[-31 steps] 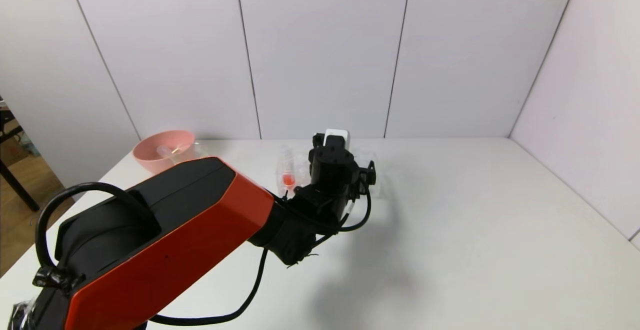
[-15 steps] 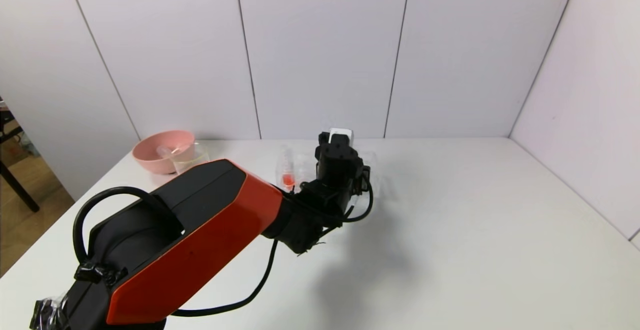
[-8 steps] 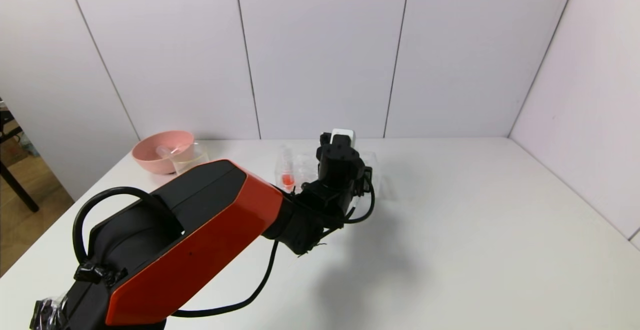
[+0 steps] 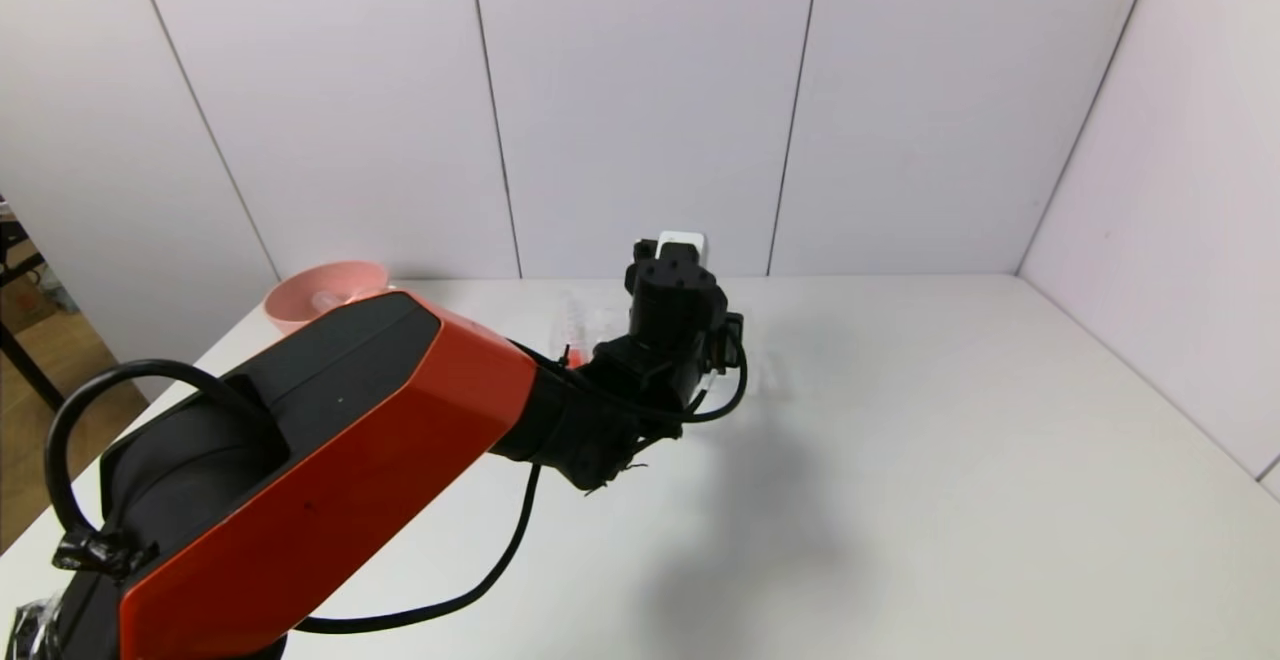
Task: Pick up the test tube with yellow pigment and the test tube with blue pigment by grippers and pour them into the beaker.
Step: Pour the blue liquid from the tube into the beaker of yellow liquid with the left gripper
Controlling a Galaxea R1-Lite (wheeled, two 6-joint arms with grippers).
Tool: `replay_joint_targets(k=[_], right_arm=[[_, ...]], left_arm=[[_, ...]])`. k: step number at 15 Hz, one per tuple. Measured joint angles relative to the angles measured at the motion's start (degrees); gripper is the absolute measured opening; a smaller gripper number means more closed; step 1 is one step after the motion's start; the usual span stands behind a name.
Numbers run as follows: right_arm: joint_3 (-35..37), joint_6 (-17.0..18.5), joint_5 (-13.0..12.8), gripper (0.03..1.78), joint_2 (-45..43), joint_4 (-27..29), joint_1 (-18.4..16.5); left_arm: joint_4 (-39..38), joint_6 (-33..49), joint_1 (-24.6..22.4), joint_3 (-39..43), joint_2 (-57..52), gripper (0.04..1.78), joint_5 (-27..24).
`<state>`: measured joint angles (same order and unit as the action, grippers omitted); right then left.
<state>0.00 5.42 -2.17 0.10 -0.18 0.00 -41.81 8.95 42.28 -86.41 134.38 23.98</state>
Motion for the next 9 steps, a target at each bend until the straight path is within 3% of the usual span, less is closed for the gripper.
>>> replay_joint_targets(k=[9], right_arm=[[0.0, 0.0, 0.0, 1.71, 0.0, 0.0, 0.0]], left_arm=[[6.7, -1.1, 1.8, -0.9, -6.4, 0.44, 0.2]])
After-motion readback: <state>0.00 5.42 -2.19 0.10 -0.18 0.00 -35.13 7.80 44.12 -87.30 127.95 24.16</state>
